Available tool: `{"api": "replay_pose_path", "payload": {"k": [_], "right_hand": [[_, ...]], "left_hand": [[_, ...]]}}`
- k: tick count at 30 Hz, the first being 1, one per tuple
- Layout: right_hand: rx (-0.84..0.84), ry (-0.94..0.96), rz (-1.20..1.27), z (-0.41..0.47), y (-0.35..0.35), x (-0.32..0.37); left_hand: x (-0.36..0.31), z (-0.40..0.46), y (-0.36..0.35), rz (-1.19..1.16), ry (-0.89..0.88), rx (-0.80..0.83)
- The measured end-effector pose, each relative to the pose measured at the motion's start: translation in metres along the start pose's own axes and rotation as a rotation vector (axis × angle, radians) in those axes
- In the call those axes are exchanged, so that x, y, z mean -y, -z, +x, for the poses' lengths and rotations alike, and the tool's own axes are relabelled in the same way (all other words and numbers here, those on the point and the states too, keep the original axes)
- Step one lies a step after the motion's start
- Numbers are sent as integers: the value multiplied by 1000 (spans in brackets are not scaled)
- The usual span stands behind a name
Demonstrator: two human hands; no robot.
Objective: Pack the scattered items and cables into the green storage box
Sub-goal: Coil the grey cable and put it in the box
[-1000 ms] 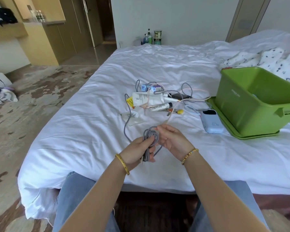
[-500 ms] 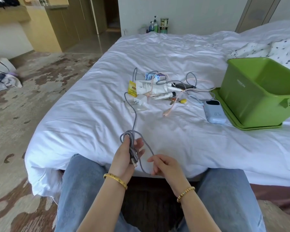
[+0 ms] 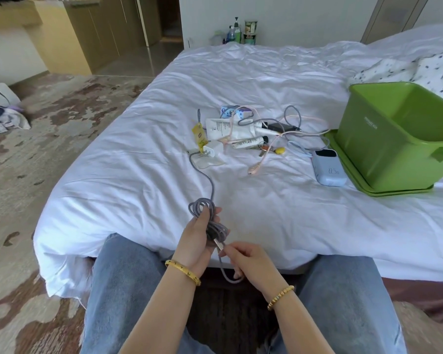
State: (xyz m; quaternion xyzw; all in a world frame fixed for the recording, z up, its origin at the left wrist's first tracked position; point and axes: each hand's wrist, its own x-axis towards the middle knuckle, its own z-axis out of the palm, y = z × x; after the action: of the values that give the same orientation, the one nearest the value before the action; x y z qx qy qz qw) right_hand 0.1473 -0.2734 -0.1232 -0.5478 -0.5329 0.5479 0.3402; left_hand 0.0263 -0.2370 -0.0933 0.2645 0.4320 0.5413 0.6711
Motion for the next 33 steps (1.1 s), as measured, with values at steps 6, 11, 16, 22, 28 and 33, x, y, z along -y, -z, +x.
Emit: {"api": "replay_pose_path", "payload": {"k": [6,11,16,22,28,33], "right_hand": [[78,-18,-88,0,6,-13],[123,-48,178,-4,15,-12],[183,27,153,-10,31,6],[254,131,368,-16,43,25],[103,172,548,-8,43,27],[20,209,448,0,37,29]], "left_hand": [[-6,6,14,-146,5,62],[-11,14,20,-21,3,-49],[-14,25,24,151,-41,-185],[-18,28,23,303,-87,-114],[-20,8,14,815,-113,366],[-15,0,6,884,-52,598]]}}
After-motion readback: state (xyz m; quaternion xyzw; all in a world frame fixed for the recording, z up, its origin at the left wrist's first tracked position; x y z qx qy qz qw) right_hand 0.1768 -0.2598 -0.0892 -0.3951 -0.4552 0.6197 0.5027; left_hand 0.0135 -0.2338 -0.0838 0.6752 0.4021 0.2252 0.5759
